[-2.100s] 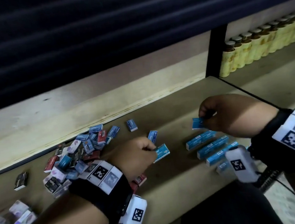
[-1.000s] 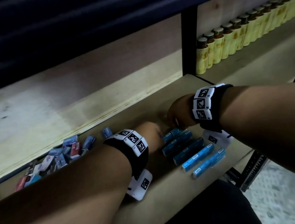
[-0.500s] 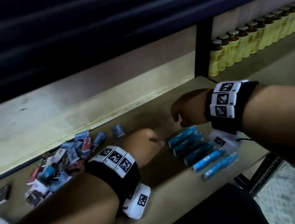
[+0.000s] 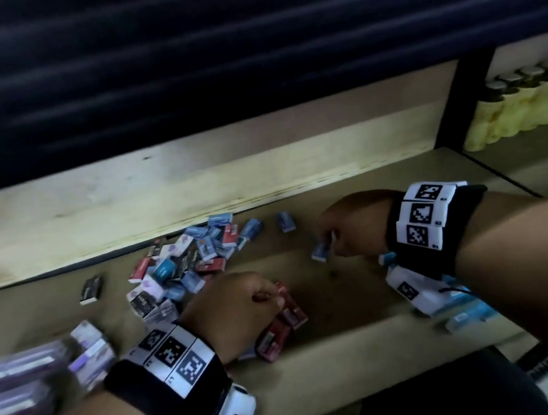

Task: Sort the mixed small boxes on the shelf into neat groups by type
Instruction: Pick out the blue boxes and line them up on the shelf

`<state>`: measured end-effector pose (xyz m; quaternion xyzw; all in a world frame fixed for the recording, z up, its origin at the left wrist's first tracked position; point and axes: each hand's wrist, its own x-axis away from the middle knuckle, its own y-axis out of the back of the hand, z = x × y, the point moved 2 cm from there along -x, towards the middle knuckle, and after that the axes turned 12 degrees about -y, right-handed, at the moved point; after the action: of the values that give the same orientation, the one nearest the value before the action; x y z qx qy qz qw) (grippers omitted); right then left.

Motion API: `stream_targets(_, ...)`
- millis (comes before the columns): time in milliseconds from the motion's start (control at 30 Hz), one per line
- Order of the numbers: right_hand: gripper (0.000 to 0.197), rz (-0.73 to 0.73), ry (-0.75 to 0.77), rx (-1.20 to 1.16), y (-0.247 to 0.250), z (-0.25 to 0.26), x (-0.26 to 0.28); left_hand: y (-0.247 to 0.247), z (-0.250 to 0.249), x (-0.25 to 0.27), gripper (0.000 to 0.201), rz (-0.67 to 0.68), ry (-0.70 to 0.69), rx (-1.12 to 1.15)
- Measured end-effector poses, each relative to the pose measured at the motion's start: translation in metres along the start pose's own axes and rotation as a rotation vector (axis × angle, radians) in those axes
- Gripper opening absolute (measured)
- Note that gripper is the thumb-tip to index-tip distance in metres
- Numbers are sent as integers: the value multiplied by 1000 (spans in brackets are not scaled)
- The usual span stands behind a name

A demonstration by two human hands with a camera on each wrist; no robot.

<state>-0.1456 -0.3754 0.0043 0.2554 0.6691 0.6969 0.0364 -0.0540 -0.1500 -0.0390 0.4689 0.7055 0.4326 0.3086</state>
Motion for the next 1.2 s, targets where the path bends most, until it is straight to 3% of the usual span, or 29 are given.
stream_targets(300, 29, -6, 90, 9, 1, 79, -27, 28, 48, 57, 37, -100, 81, 49)
stream_targets(433, 24, 3, 125, 17, -5, 103, -38, 38, 72, 80, 17, -145, 174, 21)
stream_targets(600, 30, 18, 170, 16, -4, 134, -50, 43, 87, 104, 14, -196, 235, 72)
stream_targets(767, 27, -8, 220, 7, 1, 166, -56, 49, 101, 124, 20, -237, 307, 148)
stream_targets(833, 20, -14, 261, 34, 6, 182, -59, 52, 107, 131, 14, -235, 334, 163)
stream_targets(1033, 8, -89, 320, 74, 18, 226, -83, 61, 113, 150, 16, -279, 330, 45)
stream_targets(1200, 29, -171, 286, 149, 16, 250, -119, 72, 119, 167, 10, -322, 349, 57)
